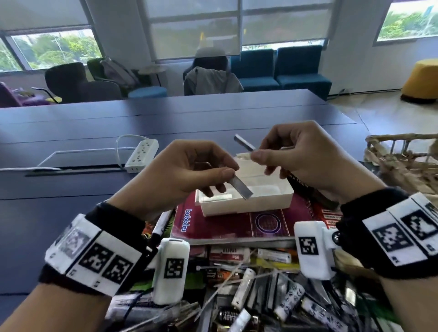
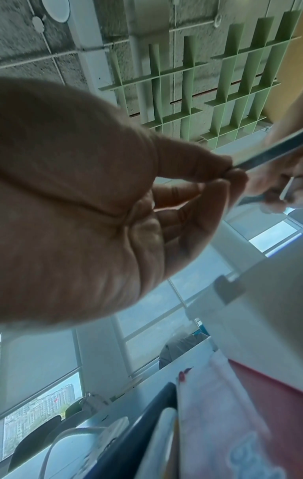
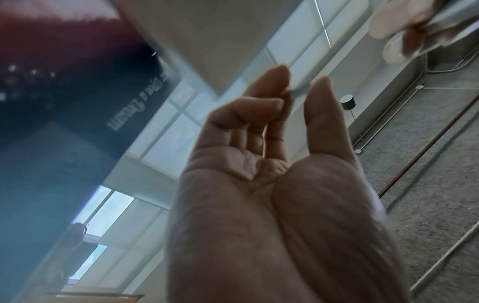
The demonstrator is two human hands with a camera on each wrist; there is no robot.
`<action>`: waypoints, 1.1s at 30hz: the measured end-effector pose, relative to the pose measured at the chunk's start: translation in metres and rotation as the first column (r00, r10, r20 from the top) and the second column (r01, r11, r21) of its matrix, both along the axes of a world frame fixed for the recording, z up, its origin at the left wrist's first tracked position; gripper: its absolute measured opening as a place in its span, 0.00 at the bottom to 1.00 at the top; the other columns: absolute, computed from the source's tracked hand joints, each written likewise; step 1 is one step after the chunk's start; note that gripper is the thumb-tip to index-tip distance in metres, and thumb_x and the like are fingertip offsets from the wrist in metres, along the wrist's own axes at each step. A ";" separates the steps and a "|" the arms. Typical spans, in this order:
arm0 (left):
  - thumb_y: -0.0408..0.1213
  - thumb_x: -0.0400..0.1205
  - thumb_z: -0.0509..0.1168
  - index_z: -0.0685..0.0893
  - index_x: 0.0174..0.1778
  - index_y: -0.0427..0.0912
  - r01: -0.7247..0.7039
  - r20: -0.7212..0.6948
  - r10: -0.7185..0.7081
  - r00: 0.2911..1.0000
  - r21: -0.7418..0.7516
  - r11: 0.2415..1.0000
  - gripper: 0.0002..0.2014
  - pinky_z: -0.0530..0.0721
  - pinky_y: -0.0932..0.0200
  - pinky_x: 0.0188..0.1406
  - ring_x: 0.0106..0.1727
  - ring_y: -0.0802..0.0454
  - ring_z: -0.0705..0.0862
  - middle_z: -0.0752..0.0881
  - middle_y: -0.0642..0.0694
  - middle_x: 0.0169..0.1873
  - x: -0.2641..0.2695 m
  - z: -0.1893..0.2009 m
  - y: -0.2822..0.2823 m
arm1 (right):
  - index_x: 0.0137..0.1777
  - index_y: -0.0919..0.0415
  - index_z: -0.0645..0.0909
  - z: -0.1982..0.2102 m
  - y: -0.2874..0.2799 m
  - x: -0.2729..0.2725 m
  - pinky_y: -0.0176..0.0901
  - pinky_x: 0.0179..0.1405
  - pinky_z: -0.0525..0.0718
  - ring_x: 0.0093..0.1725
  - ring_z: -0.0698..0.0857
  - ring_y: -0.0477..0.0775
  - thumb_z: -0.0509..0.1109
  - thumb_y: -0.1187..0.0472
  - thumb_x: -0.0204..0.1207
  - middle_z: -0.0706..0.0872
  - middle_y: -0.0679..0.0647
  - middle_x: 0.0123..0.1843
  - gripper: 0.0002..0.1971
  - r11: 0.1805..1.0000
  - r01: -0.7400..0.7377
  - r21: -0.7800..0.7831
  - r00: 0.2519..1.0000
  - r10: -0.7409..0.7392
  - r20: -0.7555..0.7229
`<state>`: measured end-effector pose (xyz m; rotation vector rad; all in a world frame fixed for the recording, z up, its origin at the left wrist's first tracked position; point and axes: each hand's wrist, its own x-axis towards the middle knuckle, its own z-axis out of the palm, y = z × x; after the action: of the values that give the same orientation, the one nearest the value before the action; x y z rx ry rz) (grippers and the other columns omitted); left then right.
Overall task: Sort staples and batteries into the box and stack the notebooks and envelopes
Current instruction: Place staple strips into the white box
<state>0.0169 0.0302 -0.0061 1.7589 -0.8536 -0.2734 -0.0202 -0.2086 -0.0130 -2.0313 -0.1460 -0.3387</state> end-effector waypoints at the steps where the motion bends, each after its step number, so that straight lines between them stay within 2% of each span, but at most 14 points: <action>1: 0.35 0.78 0.73 0.89 0.51 0.33 -0.027 0.008 0.027 1.000 -0.034 0.999 0.10 0.84 0.60 0.36 0.39 0.49 0.88 0.91 0.39 0.41 0.001 0.000 0.000 | 0.43 0.64 0.88 -0.001 -0.001 0.000 0.38 0.29 0.84 0.33 0.91 0.52 0.84 0.57 0.71 0.91 0.57 0.35 0.12 0.999 0.002 -0.037 1.000 -0.003 -0.016; 7: 0.37 0.77 0.72 0.87 0.50 0.31 -0.200 0.020 0.215 0.976 -0.293 0.935 0.12 0.83 0.60 0.33 0.35 0.49 0.86 0.90 0.41 0.37 0.005 0.002 0.000 | 0.39 0.56 0.89 -0.003 0.007 -0.003 0.52 0.36 0.87 0.35 0.91 0.58 0.85 0.56 0.72 0.91 0.53 0.31 0.08 0.979 -0.041 -0.201 0.997 0.027 -0.070; 8: 0.38 0.78 0.72 0.88 0.50 0.32 -0.222 0.017 0.239 0.971 -0.315 0.923 0.12 0.83 0.59 0.34 0.36 0.49 0.86 0.90 0.42 0.38 0.006 0.002 0.001 | 0.39 0.55 0.89 -0.002 0.009 -0.004 0.52 0.36 0.87 0.34 0.90 0.56 0.84 0.55 0.72 0.91 0.51 0.31 0.08 0.972 -0.055 -0.230 0.996 0.037 -0.081; 11: 0.41 0.79 0.72 0.88 0.50 0.36 -0.304 0.012 0.328 0.945 -0.346 0.888 0.11 0.85 0.56 0.35 0.36 0.49 0.88 0.92 0.43 0.39 0.009 0.000 0.002 | 0.40 0.52 0.88 0.000 0.019 -0.009 0.42 0.37 0.85 0.33 0.88 0.49 0.83 0.53 0.73 0.91 0.47 0.33 0.07 0.932 -0.102 -0.347 0.990 0.063 -0.124; 13: 0.41 0.79 0.73 0.89 0.48 0.39 -0.362 -0.031 0.376 0.926 -0.349 0.864 0.08 0.85 0.58 0.33 0.35 0.52 0.88 0.92 0.44 0.39 0.011 -0.005 0.002 | 0.39 0.52 0.88 -0.002 0.025 -0.009 0.41 0.36 0.84 0.34 0.87 0.46 0.83 0.51 0.73 0.91 0.47 0.35 0.08 0.908 -0.122 -0.401 0.988 0.071 -0.139; 16: 0.39 0.79 0.74 0.89 0.46 0.40 -0.393 -0.133 0.370 0.919 -0.340 0.854 0.06 0.83 0.62 0.30 0.33 0.52 0.86 0.92 0.43 0.38 0.015 -0.012 0.000 | 0.38 0.51 0.87 0.000 0.028 -0.002 0.38 0.36 0.85 0.33 0.87 0.44 0.83 0.51 0.73 0.90 0.47 0.36 0.09 0.876 -0.112 -0.470 0.984 0.032 -0.175; 19: 0.36 0.82 0.74 0.89 0.46 0.38 -0.403 -0.189 0.357 0.915 -0.345 0.848 0.05 0.83 0.63 0.30 0.33 0.52 0.85 0.92 0.41 0.38 0.017 -0.015 -0.002 | 0.37 0.52 0.86 0.000 0.034 0.006 0.31 0.32 0.79 0.32 0.87 0.42 0.82 0.53 0.74 0.89 0.47 0.35 0.09 0.838 -0.126 -0.532 0.979 0.017 -0.205; 21: 0.35 0.82 0.73 0.89 0.46 0.37 -0.396 -0.190 0.350 0.917 -0.337 0.854 0.05 0.84 0.64 0.30 0.32 0.53 0.85 0.91 0.41 0.36 0.018 -0.017 -0.005 | 0.38 0.51 0.85 -0.001 0.039 0.010 0.31 0.32 0.76 0.33 0.85 0.41 0.82 0.53 0.73 0.88 0.47 0.34 0.09 0.803 -0.115 -0.585 0.982 0.003 -0.188; 24: 0.34 0.82 0.74 0.88 0.45 0.36 -0.389 -0.192 0.342 0.920 -0.333 0.859 0.04 0.84 0.63 0.29 0.31 0.54 0.86 0.90 0.45 0.33 0.019 -0.024 -0.008 | 0.42 0.50 0.86 -0.002 0.046 0.015 0.34 0.35 0.79 0.34 0.85 0.42 0.82 0.51 0.74 0.88 0.47 0.37 0.08 0.769 -0.106 -0.630 0.984 -0.009 -0.177; 27: 0.34 0.82 0.74 0.88 0.45 0.38 -0.390 -0.191 0.345 0.919 -0.309 0.867 0.04 0.82 0.63 0.27 0.32 0.53 0.87 0.91 0.43 0.35 0.018 -0.031 -0.010 | 0.47 0.47 0.87 -0.001 0.050 0.014 0.34 0.37 0.80 0.38 0.85 0.43 0.81 0.48 0.74 0.89 0.46 0.40 0.07 0.736 -0.162 -0.657 0.976 0.019 -0.219; 31: 0.37 0.82 0.75 0.88 0.46 0.40 -0.411 -0.204 0.365 0.908 -0.280 0.867 0.04 0.80 0.63 0.26 0.32 0.53 0.86 0.93 0.42 0.39 0.018 -0.036 -0.011 | 0.49 0.46 0.88 0.000 0.042 0.011 0.33 0.39 0.80 0.38 0.87 0.41 0.82 0.55 0.74 0.91 0.45 0.41 0.07 0.817 -0.190 -0.544 0.964 0.052 -0.259; 33: 0.37 0.82 0.75 0.89 0.46 0.40 -0.416 -0.209 0.368 0.906 -0.277 0.866 0.04 0.80 0.63 0.26 0.32 0.54 0.86 0.93 0.42 0.38 0.019 -0.036 -0.011 | 0.50 0.49 0.89 0.002 0.036 0.009 0.37 0.39 0.85 0.37 0.90 0.44 0.81 0.59 0.76 0.92 0.48 0.42 0.06 0.878 -0.200 -0.435 0.953 0.071 -0.294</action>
<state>0.0358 0.0193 -0.0422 1.5434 -0.3858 0.0064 -0.0111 -0.1724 -0.0111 -2.5000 -0.2158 0.0798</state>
